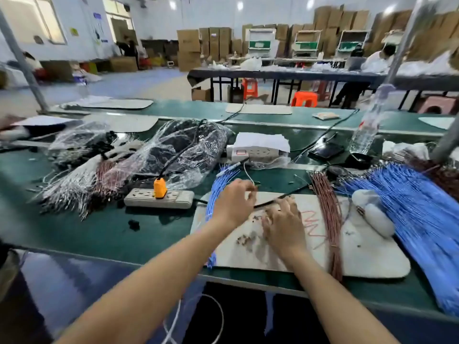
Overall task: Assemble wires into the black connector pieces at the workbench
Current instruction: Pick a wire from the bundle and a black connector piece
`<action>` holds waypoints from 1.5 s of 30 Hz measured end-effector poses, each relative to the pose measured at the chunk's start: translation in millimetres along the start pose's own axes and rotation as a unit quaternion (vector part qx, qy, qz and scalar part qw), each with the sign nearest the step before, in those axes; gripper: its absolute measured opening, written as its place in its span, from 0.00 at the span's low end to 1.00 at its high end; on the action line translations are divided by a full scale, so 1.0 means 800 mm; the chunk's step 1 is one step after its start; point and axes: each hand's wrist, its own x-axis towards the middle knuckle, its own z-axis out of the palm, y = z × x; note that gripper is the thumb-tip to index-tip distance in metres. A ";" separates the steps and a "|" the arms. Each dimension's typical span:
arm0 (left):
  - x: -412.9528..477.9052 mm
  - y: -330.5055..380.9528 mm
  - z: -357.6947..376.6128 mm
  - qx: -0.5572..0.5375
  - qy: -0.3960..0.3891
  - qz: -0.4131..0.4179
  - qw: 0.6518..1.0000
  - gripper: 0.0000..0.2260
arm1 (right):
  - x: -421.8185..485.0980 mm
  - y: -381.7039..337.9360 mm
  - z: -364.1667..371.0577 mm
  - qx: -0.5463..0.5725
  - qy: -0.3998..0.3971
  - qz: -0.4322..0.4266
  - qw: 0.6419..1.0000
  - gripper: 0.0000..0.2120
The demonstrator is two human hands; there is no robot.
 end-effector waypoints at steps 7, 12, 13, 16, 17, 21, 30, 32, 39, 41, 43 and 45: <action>0.050 -0.090 -0.040 0.120 -0.059 -0.147 0.980 0.12 | -0.083 0.010 0.073 -0.008 -0.099 0.062 0.993 0.16; 0.064 -0.103 -0.022 0.110 -0.018 -0.176 0.978 0.08 | -0.060 -0.012 0.071 0.160 0.061 0.108 0.979 0.06; 0.064 -0.104 -0.020 0.109 -0.018 -0.181 0.977 0.07 | -0.055 -0.021 0.070 0.200 0.101 0.110 0.968 0.04; 0.059 -0.096 -0.023 0.114 0.022 -0.148 0.982 0.04 | -0.047 -0.056 0.076 0.347 0.052 0.164 0.922 0.02; 0.054 -0.092 -0.023 0.102 0.047 -0.119 0.987 0.03 | -0.039 -0.066 0.077 0.419 -0.002 0.202 0.885 0.05; 0.024 -0.072 -0.019 0.022 0.112 -0.024 0.993 0.05 | -0.011 -0.088 0.080 0.622 -0.181 0.275 0.710 0.13; -0.021 -0.095 0.020 -0.023 0.054 -0.040 0.997 0.13 | 0.050 -0.085 0.065 0.721 -0.032 0.270 0.637 0.10; -0.023 -0.090 0.013 -0.061 0.045 -0.062 0.995 0.23 | 0.080 -0.068 0.038 0.743 0.055 0.273 0.608 0.09; -0.027 -0.092 -0.081 -0.049 0.419 -0.060 0.904 0.05 | 0.099 0.027 -0.015 0.724 0.234 0.273 0.588 0.11; -0.009 -0.134 -0.137 -0.024 0.469 -0.152 0.870 0.06 | 0.069 0.029 0.014 0.720 0.194 0.305 0.592 0.15; 0.019 -0.178 -0.175 0.038 0.342 -0.247 0.906 0.09 | 0.041 0.026 0.044 0.730 0.152 0.337 0.574 0.16; 0.052 -0.209 -0.180 0.089 0.133 -0.263 0.952 0.10 | 0.024 0.022 0.066 0.736 0.119 0.356 0.563 0.15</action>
